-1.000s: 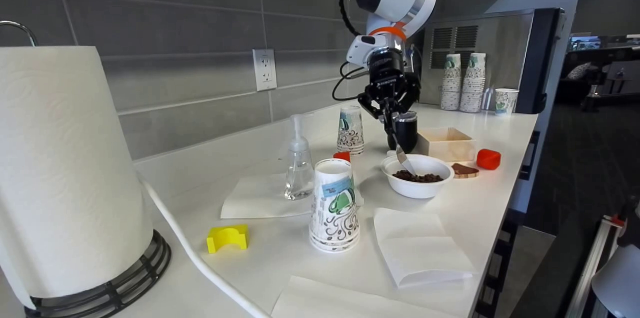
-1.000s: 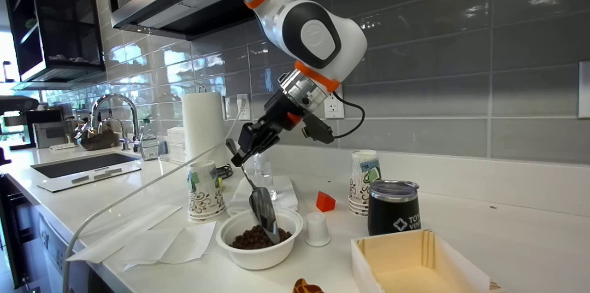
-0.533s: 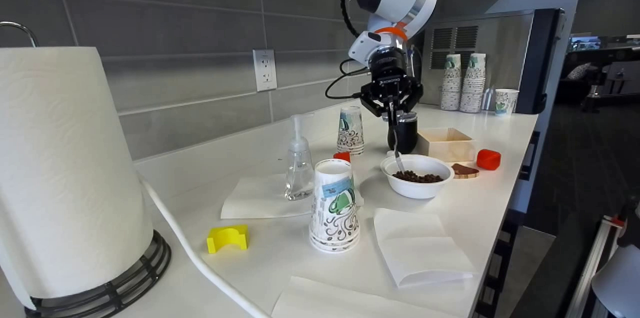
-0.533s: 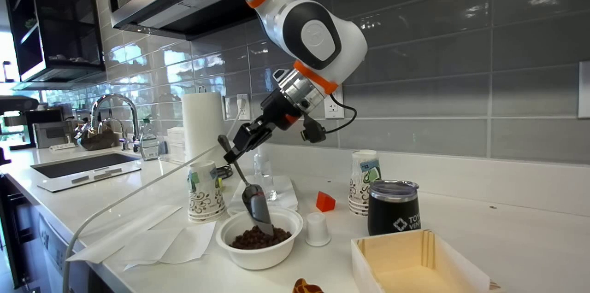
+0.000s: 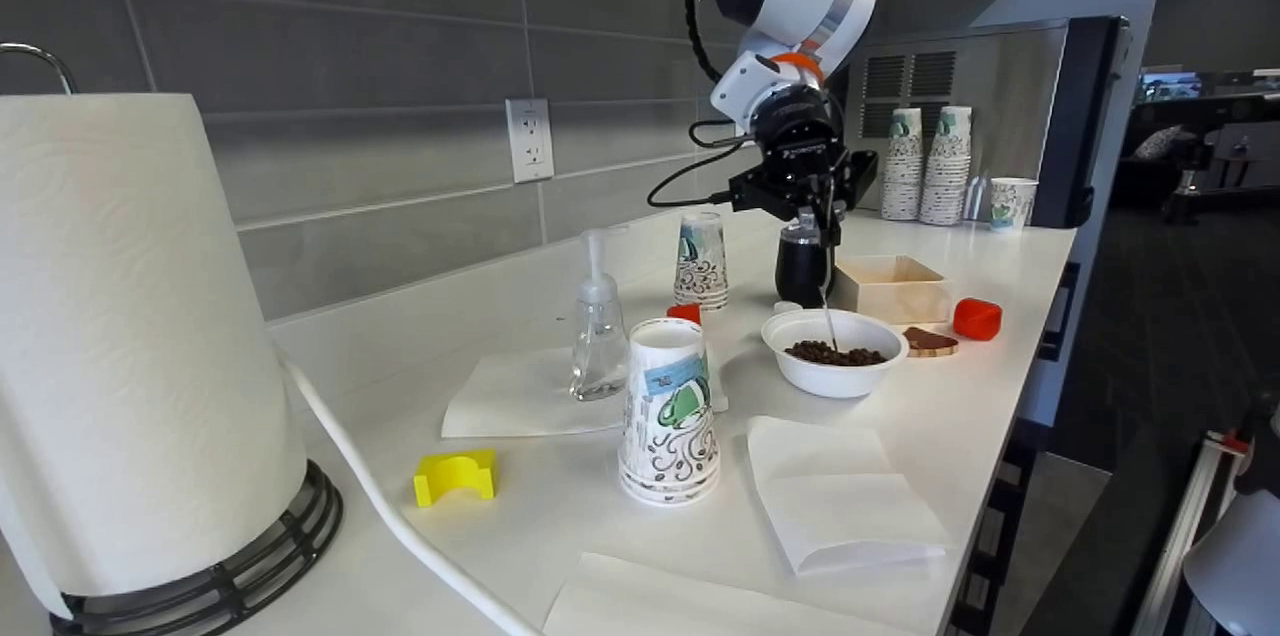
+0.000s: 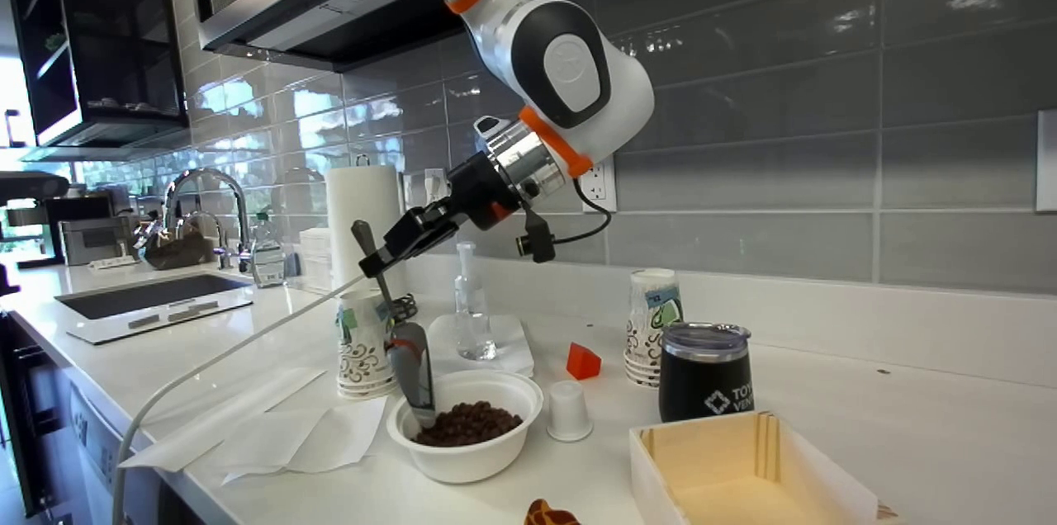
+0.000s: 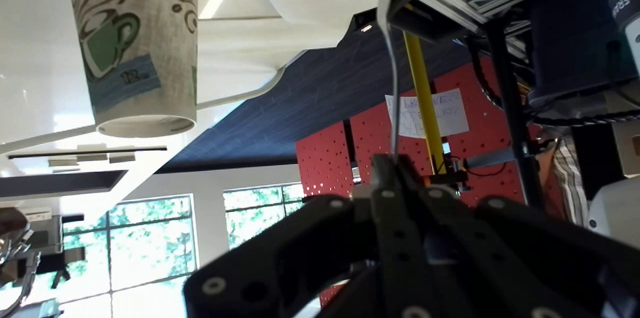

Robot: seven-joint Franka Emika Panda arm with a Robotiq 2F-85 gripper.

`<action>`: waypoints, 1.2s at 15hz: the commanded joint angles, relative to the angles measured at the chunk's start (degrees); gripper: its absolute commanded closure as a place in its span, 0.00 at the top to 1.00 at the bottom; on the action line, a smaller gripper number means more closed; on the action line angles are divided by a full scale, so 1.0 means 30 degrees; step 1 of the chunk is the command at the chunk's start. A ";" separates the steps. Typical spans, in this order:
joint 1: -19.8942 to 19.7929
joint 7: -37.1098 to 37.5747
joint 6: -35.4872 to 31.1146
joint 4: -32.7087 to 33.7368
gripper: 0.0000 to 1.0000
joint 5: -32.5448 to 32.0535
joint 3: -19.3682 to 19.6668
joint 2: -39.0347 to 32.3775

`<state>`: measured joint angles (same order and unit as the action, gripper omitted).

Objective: Stir the contents of the bowl using the cake knife

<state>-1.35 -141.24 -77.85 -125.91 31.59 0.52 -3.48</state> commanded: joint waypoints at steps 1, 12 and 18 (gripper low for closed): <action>-0.0369 0.0016 0.0365 0.0509 0.01 0.0224 0.0315 -0.0230; -0.0588 -0.0457 -0.1639 0.1199 0.01 -0.0181 0.0437 -0.1179; -0.0635 -0.2115 0.0147 0.2052 0.01 -0.0184 0.0066 -0.2170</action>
<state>-2.94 -144.61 -81.63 -122.75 31.36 1.33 -7.43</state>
